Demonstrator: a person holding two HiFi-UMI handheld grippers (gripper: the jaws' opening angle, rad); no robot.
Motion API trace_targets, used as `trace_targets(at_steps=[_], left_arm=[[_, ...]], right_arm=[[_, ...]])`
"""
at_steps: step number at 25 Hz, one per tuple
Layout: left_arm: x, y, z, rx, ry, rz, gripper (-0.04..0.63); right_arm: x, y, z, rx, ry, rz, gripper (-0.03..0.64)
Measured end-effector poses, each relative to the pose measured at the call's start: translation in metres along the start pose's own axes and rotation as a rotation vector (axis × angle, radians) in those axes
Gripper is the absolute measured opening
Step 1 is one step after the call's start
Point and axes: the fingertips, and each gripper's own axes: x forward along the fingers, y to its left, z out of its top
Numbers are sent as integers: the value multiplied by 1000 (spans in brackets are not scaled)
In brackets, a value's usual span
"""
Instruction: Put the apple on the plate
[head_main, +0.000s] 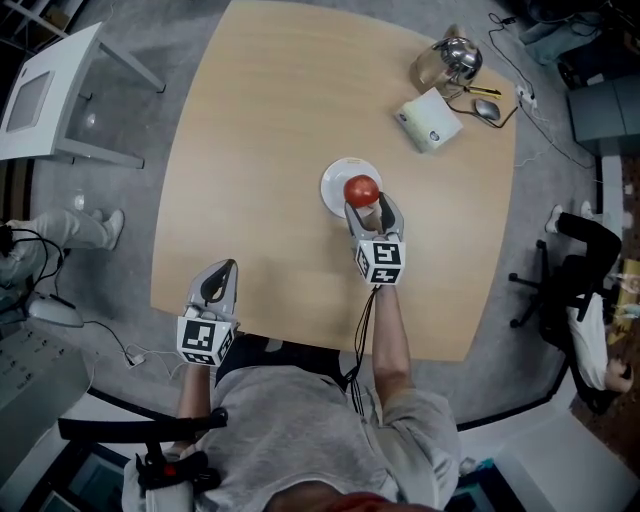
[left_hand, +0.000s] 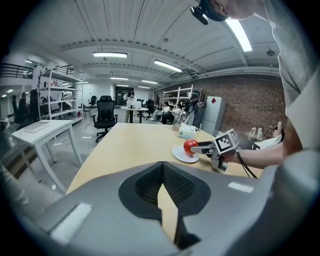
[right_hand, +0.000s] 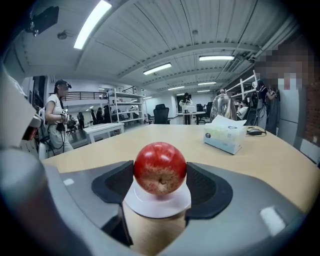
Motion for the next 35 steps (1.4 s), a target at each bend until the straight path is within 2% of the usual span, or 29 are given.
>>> trace_targets(at_steps=[24, 28, 35], left_arm=[[-4, 3, -4, -8, 0, 14, 20], [-6, 3, -5, -5, -4, 13, 20], [-13, 0, -4, -1, -26, 11, 20]], right_arm=[[11, 1, -7, -6, 21, -14, 339], [12, 4, -8, 1, 25, 7, 369], [1, 4, 3, -13, -6, -15, 393]])
